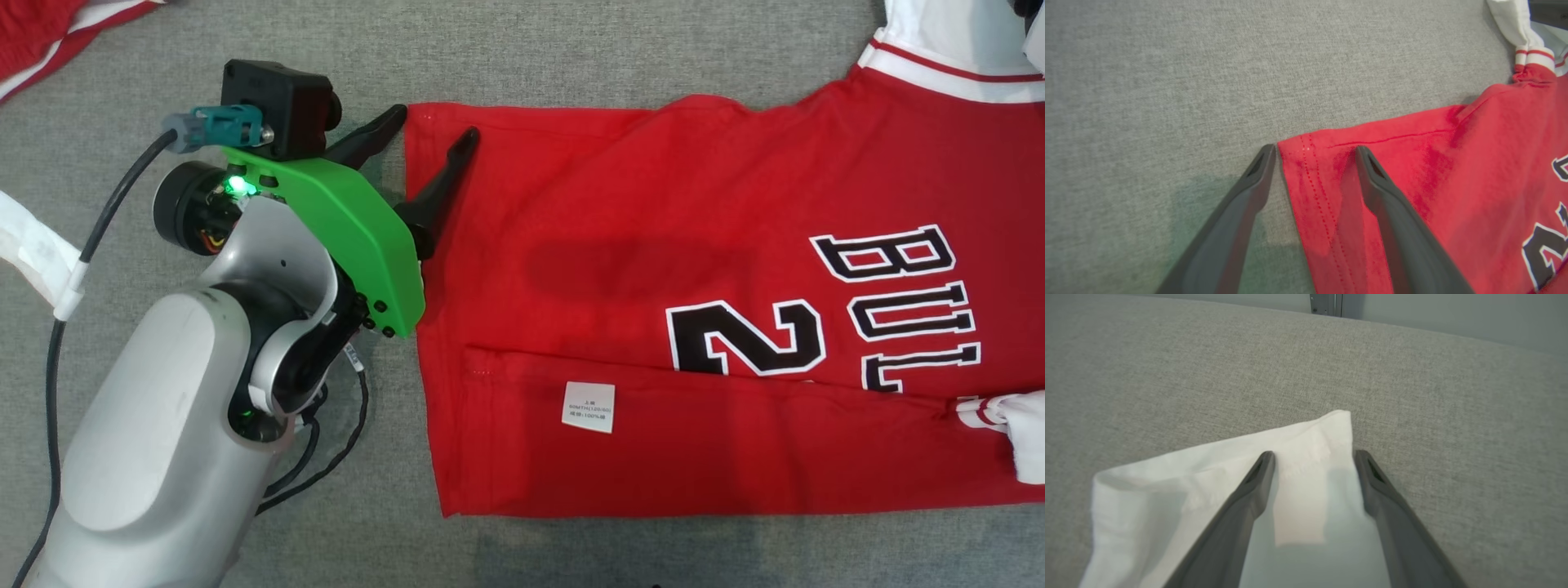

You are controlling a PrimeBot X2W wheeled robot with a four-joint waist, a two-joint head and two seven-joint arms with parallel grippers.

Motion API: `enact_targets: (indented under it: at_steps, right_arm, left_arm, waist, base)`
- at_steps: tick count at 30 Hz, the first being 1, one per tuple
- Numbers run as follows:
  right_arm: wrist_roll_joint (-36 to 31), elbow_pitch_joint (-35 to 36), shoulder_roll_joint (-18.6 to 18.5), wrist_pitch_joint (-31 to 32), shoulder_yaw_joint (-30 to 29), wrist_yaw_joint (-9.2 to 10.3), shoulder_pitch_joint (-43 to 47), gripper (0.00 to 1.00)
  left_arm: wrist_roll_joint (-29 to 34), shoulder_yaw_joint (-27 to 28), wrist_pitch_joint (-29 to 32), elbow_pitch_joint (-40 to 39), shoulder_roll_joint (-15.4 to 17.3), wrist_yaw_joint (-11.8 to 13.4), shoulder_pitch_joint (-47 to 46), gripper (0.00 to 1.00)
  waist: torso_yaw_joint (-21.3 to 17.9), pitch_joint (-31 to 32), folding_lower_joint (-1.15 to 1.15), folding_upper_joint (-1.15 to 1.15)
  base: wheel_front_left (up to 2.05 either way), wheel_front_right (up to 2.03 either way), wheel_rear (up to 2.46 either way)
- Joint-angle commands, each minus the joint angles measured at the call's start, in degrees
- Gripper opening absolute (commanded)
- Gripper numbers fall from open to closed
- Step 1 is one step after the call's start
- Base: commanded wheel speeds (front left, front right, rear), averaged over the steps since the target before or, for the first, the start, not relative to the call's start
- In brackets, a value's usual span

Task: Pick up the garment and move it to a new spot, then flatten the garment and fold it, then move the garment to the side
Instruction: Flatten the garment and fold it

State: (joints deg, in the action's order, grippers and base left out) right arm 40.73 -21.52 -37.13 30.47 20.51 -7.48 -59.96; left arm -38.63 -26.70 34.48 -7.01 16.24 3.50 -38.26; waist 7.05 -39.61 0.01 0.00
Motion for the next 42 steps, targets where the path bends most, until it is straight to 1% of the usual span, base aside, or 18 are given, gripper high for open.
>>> enact_targets:
  at_steps: [1, 4, 6, 10, 11, 12, 13, 15, 18, 23, 26, 32, 37, 42]
  right_arm:
    - [0.38, -0.92, -0.15, -0.18, 1.22, -0.02, -0.02, 1.0]
    - [0.78, -2.04, -0.64, -0.71, 2.99, -0.01, -0.9, 1.0]
    - [1.02, -2.57, -0.92, -1.0, 4.02, -0.01, -1.61, 1.0]
    - [1.89, -3.19, -0.46, -1.78, 6.23, -0.02, -2.38, 1.0]
    - [2.3, -3.31, -0.24, -2.16, 6.73, -0.03, -2.47, 0.86]
    - [2.72, -3.31, -0.05, -2.74, 7.26, -0.03, -2.61, 0.0]
    - [3.21, -3.4, 0.1, -3.35, 7.71, -0.03, -2.75, 0.0]
    - [3.76, -3.19, -0.26, -5.87, 8.26, -0.02, -3.16, 0.0]
    - [4.79, -3.4, -1.17, -10.75, 7.97, -0.01, -3.78, 0.0]
    - [7.89, -3.14, -2.74, -15.75, 8.52, -0.01, -2.15, 0.0]
    - [10.27, -1.25, -4.28, -18.6, 9.18, -0.01, -0.08, 0.0]
    - [14.93, 5.26, -7.91, -25.34, 9.3, -0.01, 8.25, 0.0]
    - [17.9, 11.31, -9.96, -30.11, 8.64, -0.01, 19.35, 0.0]
    - [19.52, 14.83, -9.98, -33.73, 6.79, -0.02, 31.05, 0.0]
  left_arm:
    - [-0.56, -0.25, 0.77, -0.18, 0.26, -0.28, 0.21, 1.0]
    - [-0.75, -0.2, 1.47, -0.6, 0.87, -0.01, 0.75, 1.0]
    - [-1.13, -0.04, 1.47, -0.25, 0.58, 0.42, 0.84, 1.0]
    - [-1.83, -0.59, 1.86, 1.66, -0.1, -0.09, 0.01, 1.0]
    - [-1.83, -0.81, 1.88, 2.15, -0.27, -0.23, -0.27, 1.0]
    - [-1.82, -0.97, 1.61, 2.6, -0.5, -0.42, -0.49, 0.47]
    - [-1.86, -0.77, 0.98, 2.99, -0.77, -0.38, -0.58, 0.0]
    - [-2.05, -1.18, 1.1, 3.92, -0.41, -1.15, -0.49, 0.0]
    - [-2.25, -0.31, -0.15, 4.64, 0.0, -1.37, 0.0, 0.0]
    - [-2.55, 2.09, -2.83, 4.93, 0.86, -0.47, 1.27, 0.0]
    - [-3.04, 2.87, -4.01, 4.7, 1.01, -0.05, 2.82, 0.0]
    - [-3.43, 3.79, -6.0, 1.35, 1.63, 0.88, 7.74, 0.0]
    - [-4.6, 4.42, -7.46, -4.2, 2.61, 2.69, 16.35, 0.0]
    - [-6.37, 5.96, -9.58, -7.91, 3.04, 4.88, 25.75, 0.0]
  waist:
    - [0.56, -0.44, -0.01, 0.0]
    - [0.37, -0.49, -0.01, 0.0]
    - [0.26, -0.68, -0.01, 0.0]
    - [-0.02, -1.01, -0.01, 0.0]
    - [-0.11, -1.02, -0.01, 0.0]
    - [-0.21, -0.97, -0.01, 0.0]
    - [-0.35, -0.83, -0.01, 0.0]
    - [-0.74, -0.22, -0.01, 0.0]
    - [-1.41, 1.28, -0.01, 0.0]
    - [-2.82, 5.01, -0.01, 0.0]
    - [-3.76, 7.56, -0.01, 0.0]
    - [-5.99, 12.42, -0.01, 0.0]
    - [-8.66, 16.99, -0.01, 0.0]
    - [-10.36, 20.43, -0.01, 0.0]
  base:
    - [0.0, 0.0, 0.0]
    - [0.0, 0.0, 0.0]
    - [0.0, 0.0, 0.0]
    - [0.0, 0.0, 0.0]
    - [0.0, 0.0, 0.0]
    - [0.0, 0.0, 0.0]
    - [0.0, 0.0, 0.0]
    - [0.0, 0.0, 0.0]
    - [0.0, 0.0, 0.0]
    - [0.0, 0.0, 0.0]
    - [0.0, 0.0, 0.0]
    - [0.0, 0.0, 0.0]
    - [0.0, 0.0, 0.0]
    - [0.0, 0.0, 0.0]
